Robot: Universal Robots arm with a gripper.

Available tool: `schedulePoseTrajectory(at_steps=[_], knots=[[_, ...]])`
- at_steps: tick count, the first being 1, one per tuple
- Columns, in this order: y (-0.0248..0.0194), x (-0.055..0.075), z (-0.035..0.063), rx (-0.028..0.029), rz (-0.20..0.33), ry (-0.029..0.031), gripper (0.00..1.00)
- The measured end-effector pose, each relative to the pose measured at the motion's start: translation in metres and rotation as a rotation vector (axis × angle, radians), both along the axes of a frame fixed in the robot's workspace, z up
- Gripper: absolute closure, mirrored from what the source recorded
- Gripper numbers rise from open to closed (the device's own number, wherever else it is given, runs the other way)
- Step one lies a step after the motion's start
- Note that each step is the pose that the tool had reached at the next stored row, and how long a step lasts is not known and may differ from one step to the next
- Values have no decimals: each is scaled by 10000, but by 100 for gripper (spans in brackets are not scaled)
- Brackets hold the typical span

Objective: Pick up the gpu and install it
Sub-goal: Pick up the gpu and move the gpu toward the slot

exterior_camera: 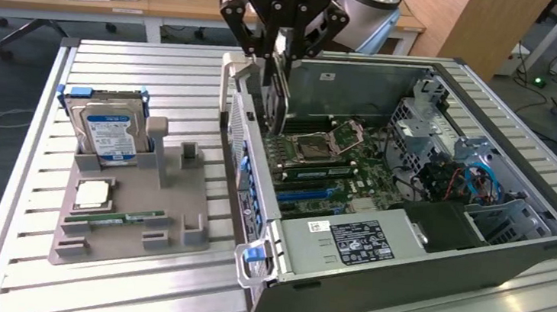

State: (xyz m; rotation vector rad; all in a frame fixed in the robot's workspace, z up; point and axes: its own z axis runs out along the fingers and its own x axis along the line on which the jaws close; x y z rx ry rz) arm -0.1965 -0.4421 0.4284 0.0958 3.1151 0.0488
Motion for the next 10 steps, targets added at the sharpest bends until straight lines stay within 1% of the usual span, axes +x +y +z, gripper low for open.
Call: schedulePoseTrajectory(at_steps=[10], knots=[[0,219,0,0,0,-1,73]])
